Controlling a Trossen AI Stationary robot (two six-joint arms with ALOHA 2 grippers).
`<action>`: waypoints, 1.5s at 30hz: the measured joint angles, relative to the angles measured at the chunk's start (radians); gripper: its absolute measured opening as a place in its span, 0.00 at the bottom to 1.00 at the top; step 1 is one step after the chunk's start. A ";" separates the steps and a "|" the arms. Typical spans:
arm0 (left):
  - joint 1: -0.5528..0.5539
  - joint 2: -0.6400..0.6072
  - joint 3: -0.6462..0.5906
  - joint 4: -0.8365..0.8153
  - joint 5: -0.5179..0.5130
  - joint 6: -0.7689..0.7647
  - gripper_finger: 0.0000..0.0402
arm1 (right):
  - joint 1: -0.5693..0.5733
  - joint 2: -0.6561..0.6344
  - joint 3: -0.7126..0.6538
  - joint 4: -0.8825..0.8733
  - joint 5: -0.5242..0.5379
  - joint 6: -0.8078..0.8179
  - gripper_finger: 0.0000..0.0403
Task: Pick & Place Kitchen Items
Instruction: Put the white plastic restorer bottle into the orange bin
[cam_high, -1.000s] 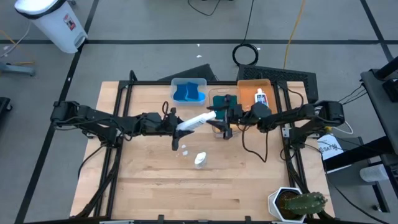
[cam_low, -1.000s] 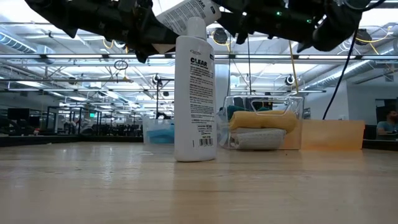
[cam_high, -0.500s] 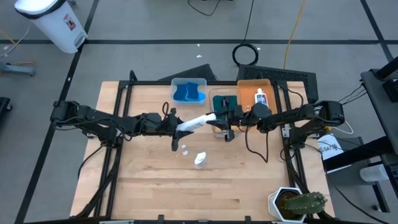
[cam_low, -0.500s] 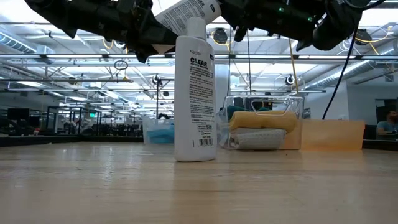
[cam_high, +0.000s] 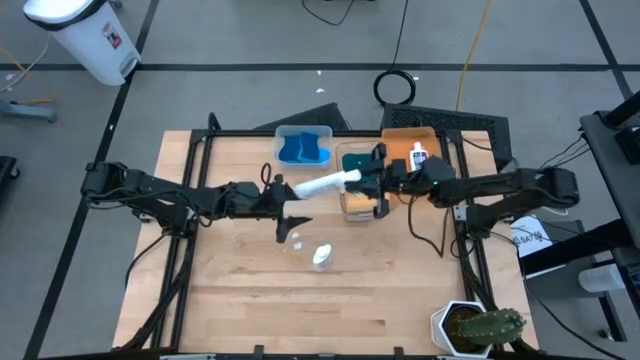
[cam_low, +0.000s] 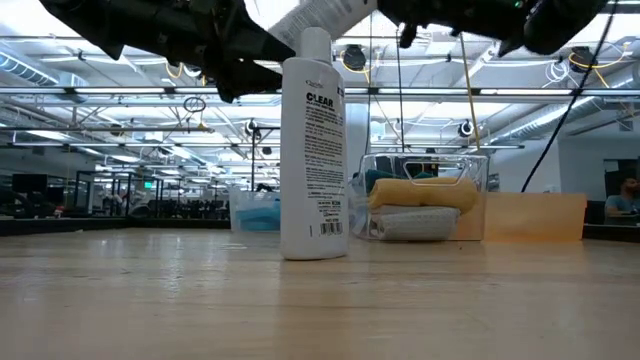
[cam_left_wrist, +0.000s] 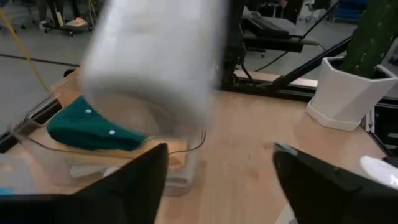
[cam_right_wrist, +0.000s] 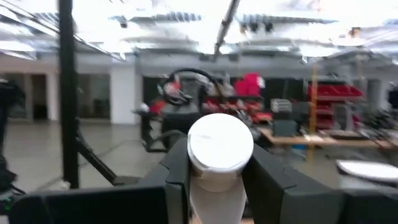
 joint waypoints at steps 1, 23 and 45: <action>0.000 0.000 0.000 -0.002 0.000 0.003 0.76 | -0.005 -0.035 0.000 -0.055 0.011 -0.009 0.20; 0.001 0.000 0.000 -0.005 -0.006 0.004 0.90 | -0.467 -0.318 0.107 -1.237 0.577 0.032 0.20; 0.000 0.000 -0.001 -0.027 -0.007 0.000 0.90 | -0.542 -0.070 0.108 -1.183 0.502 0.077 0.27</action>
